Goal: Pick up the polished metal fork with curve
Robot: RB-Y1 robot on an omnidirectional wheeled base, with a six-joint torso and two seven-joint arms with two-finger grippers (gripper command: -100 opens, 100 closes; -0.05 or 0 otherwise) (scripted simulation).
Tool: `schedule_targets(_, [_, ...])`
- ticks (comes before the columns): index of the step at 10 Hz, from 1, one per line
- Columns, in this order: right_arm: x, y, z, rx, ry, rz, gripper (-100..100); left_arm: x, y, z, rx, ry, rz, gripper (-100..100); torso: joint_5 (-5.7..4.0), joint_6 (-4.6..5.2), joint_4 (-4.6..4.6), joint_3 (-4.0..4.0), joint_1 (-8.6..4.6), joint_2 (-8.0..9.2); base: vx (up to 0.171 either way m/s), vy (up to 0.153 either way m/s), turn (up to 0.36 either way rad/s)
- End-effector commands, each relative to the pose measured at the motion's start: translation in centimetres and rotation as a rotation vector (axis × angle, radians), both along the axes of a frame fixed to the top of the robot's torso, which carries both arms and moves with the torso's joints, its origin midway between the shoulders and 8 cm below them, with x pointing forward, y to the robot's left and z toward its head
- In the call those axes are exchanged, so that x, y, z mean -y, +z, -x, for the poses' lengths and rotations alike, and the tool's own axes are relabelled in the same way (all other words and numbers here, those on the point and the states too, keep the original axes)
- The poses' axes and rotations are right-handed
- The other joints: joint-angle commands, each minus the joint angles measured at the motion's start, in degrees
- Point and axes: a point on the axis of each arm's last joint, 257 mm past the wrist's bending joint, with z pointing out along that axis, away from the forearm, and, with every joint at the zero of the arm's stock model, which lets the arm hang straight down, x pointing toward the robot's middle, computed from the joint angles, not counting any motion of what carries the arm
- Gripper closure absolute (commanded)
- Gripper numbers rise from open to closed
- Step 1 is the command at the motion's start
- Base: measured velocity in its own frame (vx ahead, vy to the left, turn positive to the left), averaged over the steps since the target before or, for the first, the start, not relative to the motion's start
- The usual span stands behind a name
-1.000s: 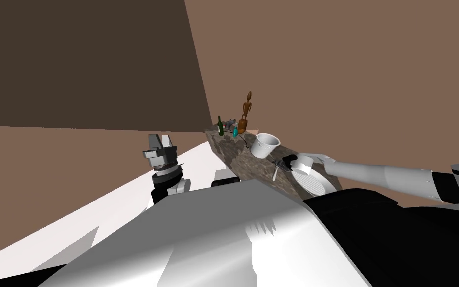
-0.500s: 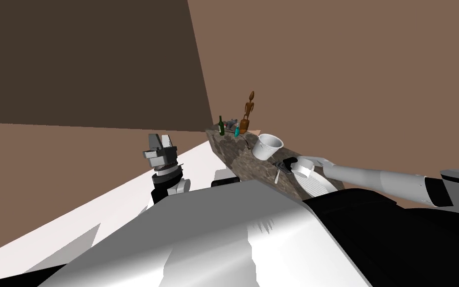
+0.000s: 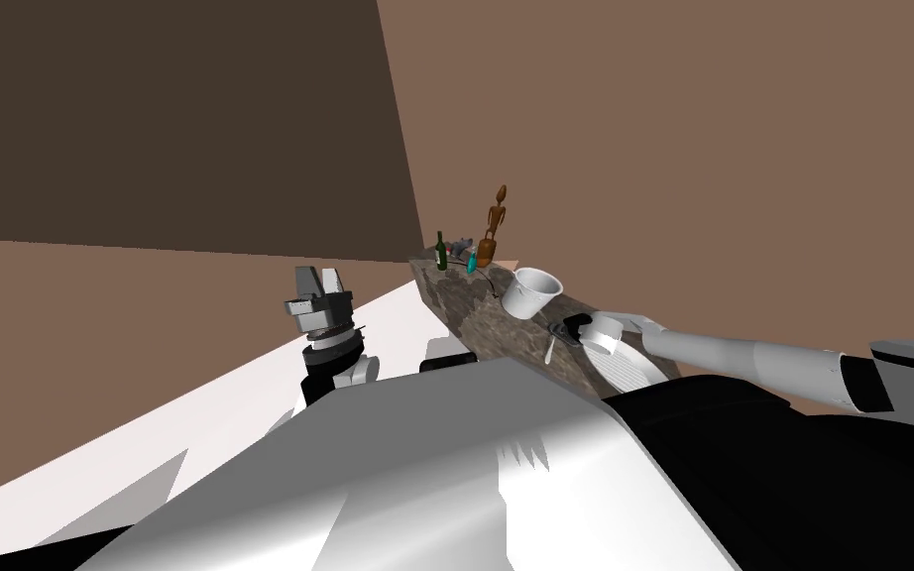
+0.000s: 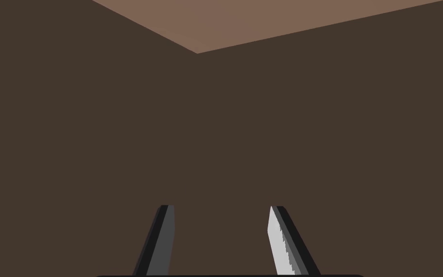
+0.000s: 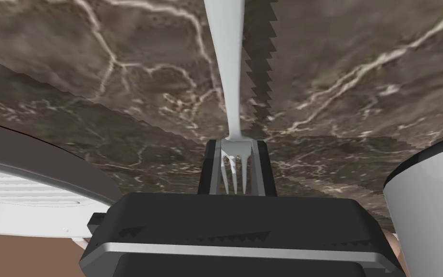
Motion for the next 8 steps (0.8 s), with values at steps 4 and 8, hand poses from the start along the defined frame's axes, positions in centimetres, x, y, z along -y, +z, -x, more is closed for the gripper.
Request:
schedule_targets(4, [-0.5,0.9,-0.7,0.003,0.007,-0.002,100,0.0,0.0,0.0,0.000,0.000,0.000,0,-0.02,0.00,-0.02,-0.04,-0.08,-0.06,-0.004,0.001,-0.011])
schedule_targets(8, [-0.8,1.6,-1.1,0.003,0.013,-0.001,0,0.0,0.0,0.0,0.000,0.000,0.000,0,-0.01,0.01,-0.01,0.00,-0.03,0.00,-0.015,0.006,-0.024])
